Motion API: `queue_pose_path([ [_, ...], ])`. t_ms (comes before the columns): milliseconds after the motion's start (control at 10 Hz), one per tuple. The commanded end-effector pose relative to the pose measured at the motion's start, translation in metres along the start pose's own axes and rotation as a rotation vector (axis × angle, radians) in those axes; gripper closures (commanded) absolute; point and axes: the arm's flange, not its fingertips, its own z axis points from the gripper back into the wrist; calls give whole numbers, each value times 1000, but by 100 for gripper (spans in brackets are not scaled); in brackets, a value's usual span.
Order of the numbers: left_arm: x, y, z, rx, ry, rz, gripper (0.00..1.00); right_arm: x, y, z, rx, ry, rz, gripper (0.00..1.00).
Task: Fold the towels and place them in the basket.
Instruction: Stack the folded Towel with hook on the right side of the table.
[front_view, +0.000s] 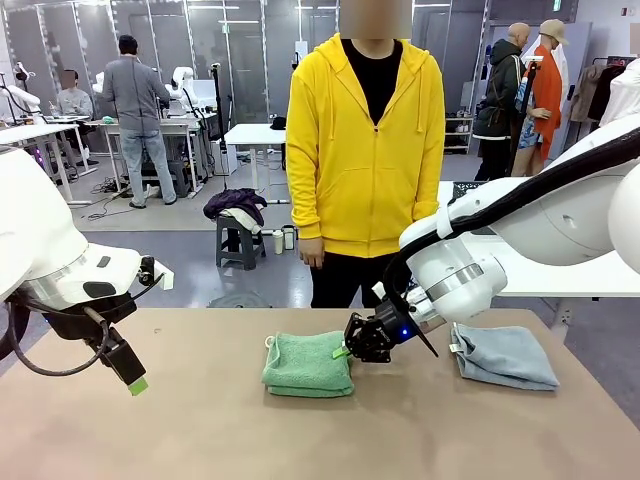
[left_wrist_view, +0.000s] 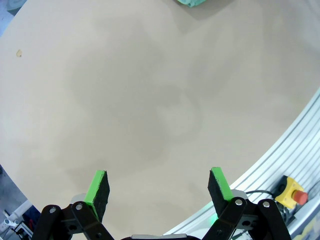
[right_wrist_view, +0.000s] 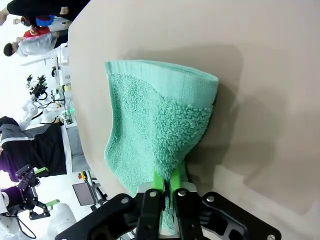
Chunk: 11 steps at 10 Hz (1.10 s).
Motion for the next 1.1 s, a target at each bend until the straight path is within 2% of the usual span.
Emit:
queue_pose_path([
  [0, 2, 1, -2, 9, -7, -5, 0, 0, -3, 0, 1, -1, -6, 100],
  [300, 2, 1, -2, 9, -7, -5, 0, 0, -3, 0, 1, -1, -6, 100],
  [400, 2, 1, -2, 9, -7, -5, 0, 0, -2, 0, -1, 0, -3, 95],
  [600, 2, 1, -2, 9, -7, -5, 0, -9, 28, 44, -80, -35, 109, 95],
  [1000, 2, 1, -2, 9, -7, -5, 0, -16, 68, 98, -214, -39, 204, 95],
])
